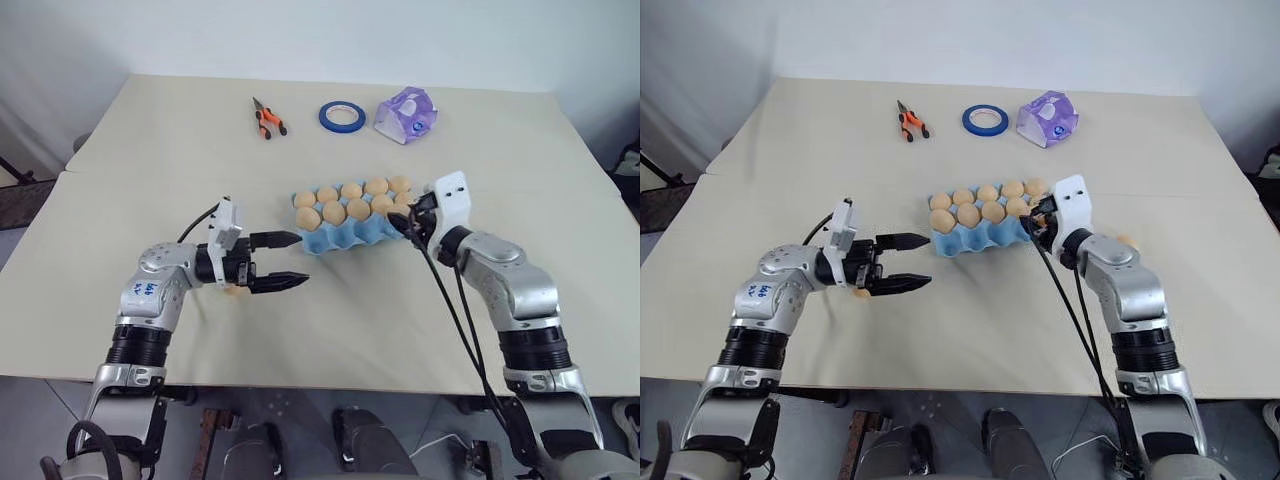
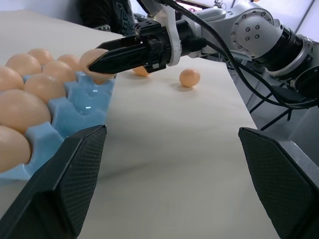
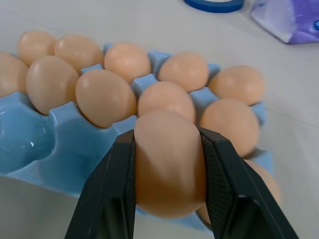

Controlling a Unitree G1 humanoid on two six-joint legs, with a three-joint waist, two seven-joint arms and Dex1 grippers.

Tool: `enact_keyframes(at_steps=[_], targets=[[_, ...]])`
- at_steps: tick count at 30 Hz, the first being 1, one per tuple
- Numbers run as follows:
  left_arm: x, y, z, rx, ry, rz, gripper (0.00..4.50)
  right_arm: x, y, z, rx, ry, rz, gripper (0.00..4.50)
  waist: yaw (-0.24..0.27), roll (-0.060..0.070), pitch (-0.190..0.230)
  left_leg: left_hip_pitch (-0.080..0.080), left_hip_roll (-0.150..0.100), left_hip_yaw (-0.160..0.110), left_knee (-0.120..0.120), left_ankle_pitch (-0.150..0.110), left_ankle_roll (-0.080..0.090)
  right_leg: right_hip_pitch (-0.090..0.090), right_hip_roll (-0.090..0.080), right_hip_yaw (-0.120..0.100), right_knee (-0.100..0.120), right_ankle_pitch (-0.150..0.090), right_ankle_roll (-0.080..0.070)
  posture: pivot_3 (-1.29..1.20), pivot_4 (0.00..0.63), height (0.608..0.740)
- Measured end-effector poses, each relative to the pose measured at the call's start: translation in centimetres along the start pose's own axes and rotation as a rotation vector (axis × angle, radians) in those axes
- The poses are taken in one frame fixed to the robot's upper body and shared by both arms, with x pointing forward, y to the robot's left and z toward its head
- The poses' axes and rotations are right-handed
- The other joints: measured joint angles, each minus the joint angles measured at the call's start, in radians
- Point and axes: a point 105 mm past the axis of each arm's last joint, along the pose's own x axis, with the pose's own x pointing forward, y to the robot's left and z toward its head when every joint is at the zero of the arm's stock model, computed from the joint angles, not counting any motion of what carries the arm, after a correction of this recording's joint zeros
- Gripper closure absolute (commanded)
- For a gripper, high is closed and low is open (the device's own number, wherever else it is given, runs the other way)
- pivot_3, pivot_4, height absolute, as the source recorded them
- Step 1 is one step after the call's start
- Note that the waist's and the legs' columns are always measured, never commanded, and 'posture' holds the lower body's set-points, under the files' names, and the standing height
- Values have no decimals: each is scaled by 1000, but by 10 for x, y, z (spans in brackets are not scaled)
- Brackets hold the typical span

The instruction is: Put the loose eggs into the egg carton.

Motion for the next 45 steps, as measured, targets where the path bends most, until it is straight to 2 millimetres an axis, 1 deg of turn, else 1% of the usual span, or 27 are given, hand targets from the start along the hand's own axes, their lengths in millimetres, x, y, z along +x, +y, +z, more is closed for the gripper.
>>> enact_keyframes(at_steps=[1, 3, 7, 10, 12, 14, 16, 18, 20, 22, 23, 24, 25, 26, 30, 33, 36, 39, 43, 45], targets=[[0, 0, 0, -1, 0, 2, 0, 2, 1, -2, 0, 4, 4, 2135, 1, 0, 0, 0, 0, 0, 0, 0, 0, 0, 0, 0, 0, 0, 0, 0, 150, 740], [-2, 0, -1, -4, 3, 10, 0, 5, 5, -2, -8, 7, 18, 1358, 0, 0, 0, 0, 0, 0, 1, 0, 0, 0, 0, 0, 1, 0, 0, 0, 150, 740], [-3, -1, -2, -7, 3, 19, 0, 6, 6, -4, -21, 17, 25, 42, 1, 0, 0, 0, 0, 0, 1, 0, 0, 0, 0, 0, 1, 0, 0, 0, 150, 740], [-3, -2, -2, -4, 4, 18, 0, 6, 7, -3, -25, 14, 29, 42, 0, 0, 0, 0, 0, 0, 1, 0, 0, 0, 0, 0, 1, 0, 0, 0, 150, 740], [-2, -3, -1, 2, 4, 16, 0, 3, 7, 3, -41, 1, 34, 42, 0, 1, 0, 0, 0, 0, 1, 0, 0, 0, 0, 0, 1, 0, 0, 0, 150, 740], [-1, -3, 0, 5, 3, 14, 0, -5, 6, 10, -64, -19, 31, 42, 2, 1, 0, 0, 0, 0, 1, 0, 0, 0, 0, 0, 1, 0, 0, 0, 150, 740], [-1, -3, 0, 5, 1, 11, 0, -21, 0, 13, -66, -32, 21, 42, 5, 1, 0, -1, 0, 0, 0, 0, 0, 0, 0, 0, 0, 0, 0, 0, 150, 740], [-2, -2, 0, 4, 2, 14, 0, -42, -3, 9, -48, -30, 25, 42, 11, 1, 0, -1, 0, -3, 0, -1, -1, 0, -1, -2, -1, -1, 1, 0, 150, 740], [-2, -2, 1, 4, 0, 9, 0, -71, -6, 1, -21, -19, 25, 42, 15, 1, 0, -3, 0, -4, 0, -1, -1, 0, -1, -3, -2, -1, 1, 0, 150, 740], [-3, 0, -1, -6, 0, 14, 0, -87, -6, -5, -1, -8, 19, 42, 11, 1, 0, -4, -1, -4, 1, -1, 0, 0, -1, -3, -2, -1, 1, 0, 150, 740], [-1, 1, -1, -11, -1, 11, 0, -94, -6, -6, 6, -11, 13, 42, 7, 1, 0, -3, -1, -4, 2, -1, 0, 0, -1, -3, -2, -1, 1, 0, 150, 740], [2, 0, 0, -10, -5, 0, 0, -105, -7, -11, 10, -7, 0, 42, 8, 1, 0, -4, -1, -5, 2, -1, 0, 0, -1, -3, -1, -1, 1, 0, 150, 740], [4, 0, 1, -6, -8, -9, 0, -121, -8, -17, 10, 1, -14, 42, 11, 1, 0, -4, -1, -6, 2, -1, 0, 1, 0, -5, -1, -1, 1, 0, 150, 740], [1, 1, 1, -6, -6, -4, 0, -132, -8, -24, 17, 19, -25, 42, 12, 1, 0, -4, 0, -8, 2, -1, -1, 2, 0, -6, -1, -1, 0, 0, 150, 740], [3, 4, 0, -21, -12, -11, 0, -185, -17, -43, 34, 72, -101, 42, 14, 1, 1, -4, -1, -9, 3, -1, 0, 3, -1, -7, -1, -1, 0, 0, 150, 740], [5, 5, 1, -22, -16, -19, 0, -215, -23, -57, 31, 124, -157, 42, 12, 1, 1, -2, -2, -9, 3, 0, 1, 4, -1, -8, -1, -1, 1, 0, 150, 740], [6, 5, 0, -25, -17, -25, 0, -241, -33, -64, 22, 144, -231, 42, 7, 1, 1, 4, -2, -9, 2, -2, 1, 10, -1, -8, -2, -1, 0, 0, 150, 740], [6, 5, 1, -19, -17, -35, 0, -253, -39, -70, 30, 146, -273, 42, 4, 0, 1, 12, -2, -11, -2, -5, 2, 19, -2, -9, -7, -1, -2, 0, 150, 740], [7, 6, 3, -10, -19, -37, 0, -255, -42, -73, 34, 132, -293, 42, 5, 1, 1, 12, -2, -11, -2, -5, 2, 19, -2, -10, -7, 0, -3, 0, 150, 740], [6, 8, 2, -18, -19, -33, 0, -255, -47, -73, 41, 113, -317, 42, 6, 1, 1, 12, -2, -12, -2, -5, 2, 19, -2, -10, -8, -1, -3, 0, 150, 740]])
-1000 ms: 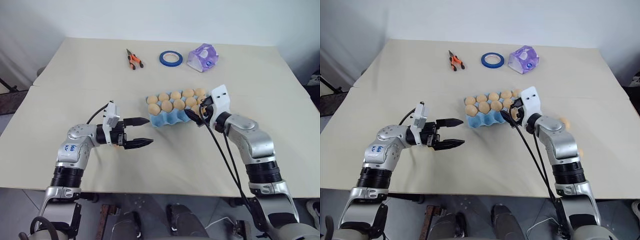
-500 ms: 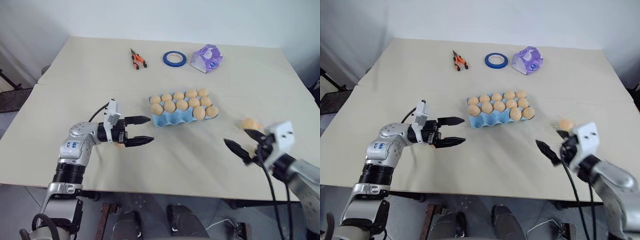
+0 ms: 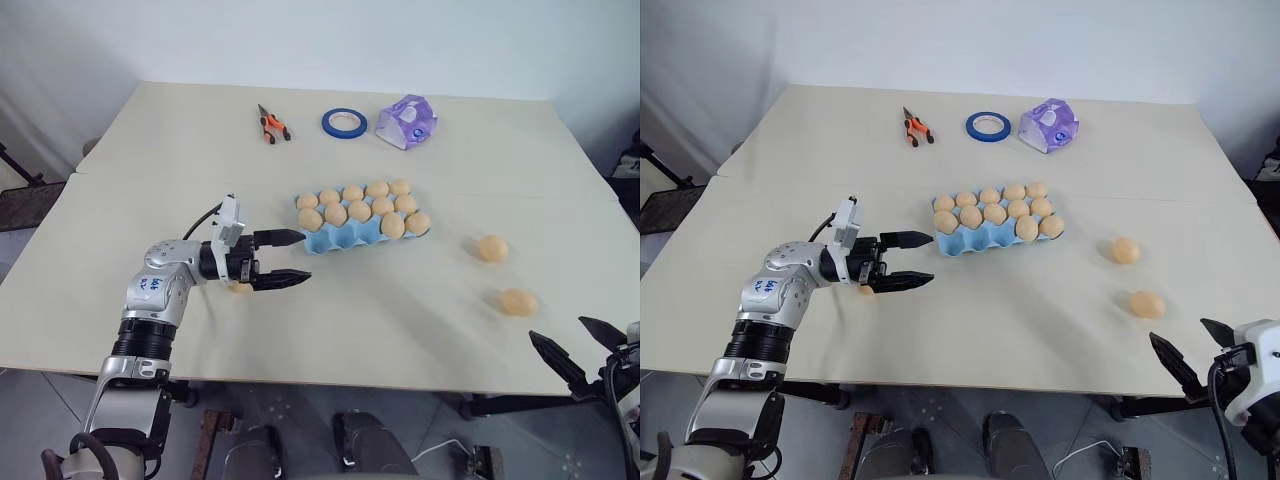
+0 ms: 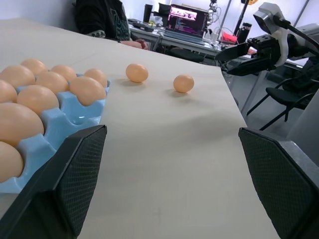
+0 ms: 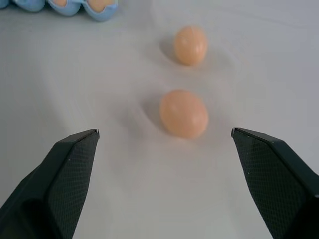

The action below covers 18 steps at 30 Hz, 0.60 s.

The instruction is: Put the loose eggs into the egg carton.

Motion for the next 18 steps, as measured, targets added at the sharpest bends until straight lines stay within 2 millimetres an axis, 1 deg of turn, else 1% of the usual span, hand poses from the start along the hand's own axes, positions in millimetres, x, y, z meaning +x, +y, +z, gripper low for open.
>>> enact_keyframes(at_steps=[5, 12, 18], targets=[[0, 1, -1, -6, 1, 2, 0, 19, 0, -2, 55, -38, -23, 42, 0, 0, 0, -1, 0, 0, -2, 0, 0, -1, 0, -1, 0, 0, 0, 0, 150, 740], [0, 1, 0, -3, 1, 6, 0, 61, 0, -8, 107, -64, -48, 42, 1, 1, 0, -2, 0, -2, -2, 1, 0, -2, 0, -3, 0, -1, -2, 0, 150, 740], [0, 2, 1, 1, 0, 13, 0, 86, 0, -20, 108, -22, -60, 42, 2, 1, 1, -2, 1, -2, -2, 3, -3, -2, 1, -3, 1, -2, -2, 0, 150, 740]])
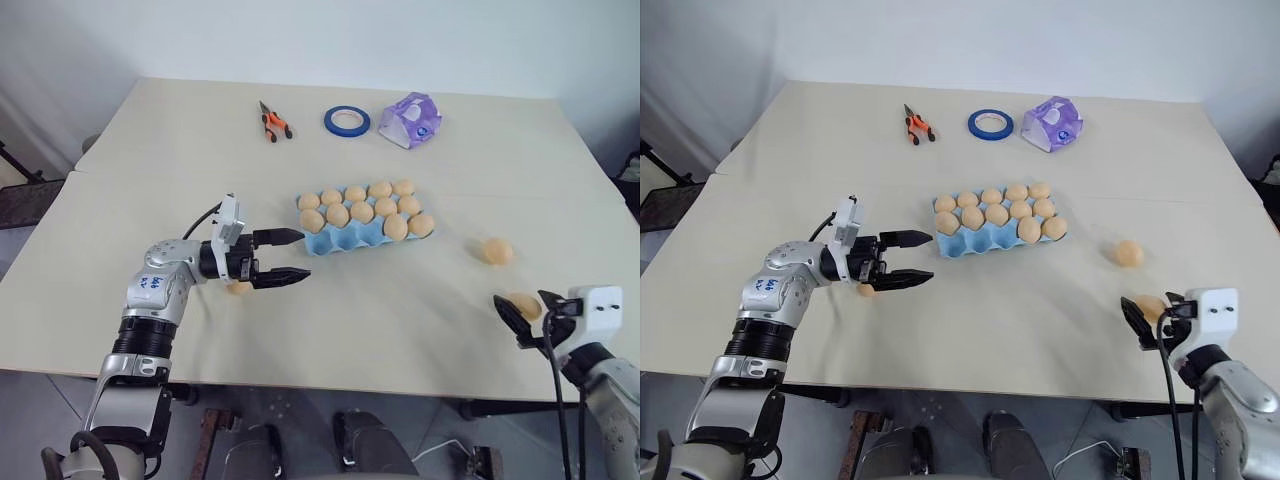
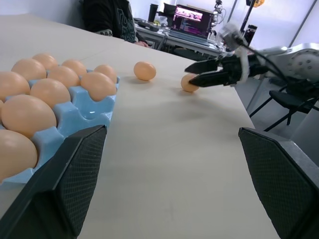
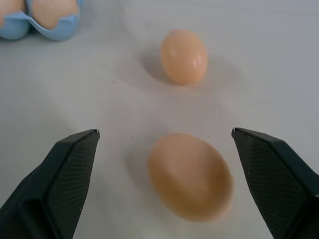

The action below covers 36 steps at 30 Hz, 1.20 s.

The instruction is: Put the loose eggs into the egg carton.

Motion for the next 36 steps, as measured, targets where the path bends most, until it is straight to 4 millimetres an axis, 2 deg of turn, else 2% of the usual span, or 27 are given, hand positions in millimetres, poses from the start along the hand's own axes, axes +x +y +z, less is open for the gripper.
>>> enact_keyframes(at_steps=[10, 13, 17, 19, 24, 27, 32, 36], targets=[[-2, -2, -1, 7, 3, 14, 0, 5, -9, -10, -12, 39, -60, 42, 0, 0, 0, 0, 0, 0, 1, 0, -1, 0, 0, 0, 1, 0, 0, 0, 150, 740], [-2, -2, -1, 8, 1, 17, 0, 5, -9, -11, -11, 41, -63, 637, -1, 0, 0, 0, 0, 0, 1, 0, -1, 0, 0, 0, 1, 0, 0, 0, 150, 740], [-3, -2, 0, 9, -1, 19, 0, 5, -10, -11, -11, 42, -66, 1925, -1, 0, 0, 0, 0, 0, 1, 0, -1, 0, 0, 0, 1, 0, 0, 0, 150, 740], [-3, -2, 0, 9, -1, 19, 0, 5, -10, -11, -11, 42, -68, 2423, 0, 0, 0, 0, 0, 0, 0, 0, -1, 0, 0, 0, 1, 0, 0, 0, 150, 740], [-3, -2, -1, 7, 0, 19, 0, 4, -9, -9, -14, 39, -71, 2509, -1, 0, 0, 0, 0, 0, 0, 0, -1, 0, 0, 0, 1, 0, 0, 0, 150, 740], [-3, -2, -1, 7, 0, 20, 0, 5, -6, 4, -32, 16, -54, 2509, -2, 1, 0, 0, 0, 0, 1, 0, -1, 0, 0, 0, 1, 0, 0, 0, 150, 740], [-3, -1, 0, 8, -2, 24, 0, 11, -2, 54, -100, -88, -20, 2509, -1, 1, 1, 0, 0, -1, 1, 1, -1, 0, 0, -1, 2, 0, 1, 0, 150, 740], [-3, -1, 0, 8, -4, 26, 0, 17, 8, 75, -108, -130, 18, 2509, 0, 1, 1, 0, 0, -1, 0, 1, -1, 0, 0, -1, 1, -1, 0, 0, 150, 740]])
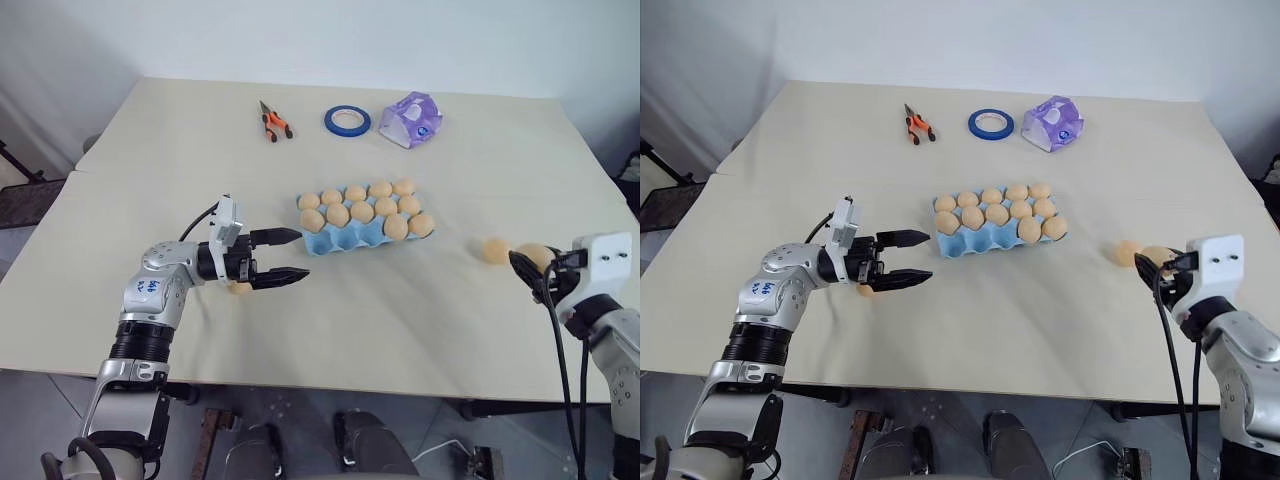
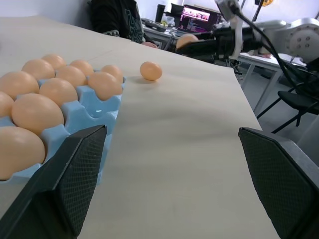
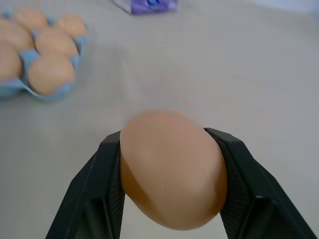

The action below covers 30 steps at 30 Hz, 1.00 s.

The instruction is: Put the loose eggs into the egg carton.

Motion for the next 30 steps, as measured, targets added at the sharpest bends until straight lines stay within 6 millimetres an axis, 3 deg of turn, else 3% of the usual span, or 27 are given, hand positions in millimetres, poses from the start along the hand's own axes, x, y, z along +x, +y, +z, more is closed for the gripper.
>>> enact_keyframes(at_steps=[6, 11, 14, 22, 30], targets=[[0, -1, -2, -4, -3, 6, 0, 28, 42, 39, -23, -77, 149, 2509, -2, 1, 1, 0, 1, 0, 0, 0, -1, -1, 0, 0, 1, 0, 0, 0, 150, 740], [-2, -2, -5, -9, -1, 22, 0, 47, 85, 53, -22, -86, 276, 2509, -2, 1, 1, -2, 1, 0, 0, 0, -1, -2, 0, 0, 0, 0, 0, 0, 150, 740], [-3, -3, -4, 4, -1, 25, 0, 56, 114, 51, -12, -75, 357, 2509, -2, 1, 1, -2, 1, 0, 0, 0, -1, -2, 0, -1, 0, 0, 0, 0, 150, 740], [-6, -2, -4, 4, 4, 44, 0, 92, 166, 48, -19, -58, 461, 2509, -4, 1, 1, -3, 1, 1, 1, 1, -1, -4, 0, -1, 2, 0, 0, 0, 150, 740], [-7, 0, -3, 6, 0, 66, 0, 121, 175, 41, -65, -42, 465, 2509, -4, 1, 1, -4, 1, 1, 1, 0, -1, -5, 0, -2, 1, -1, 0, 0, 150, 740]])
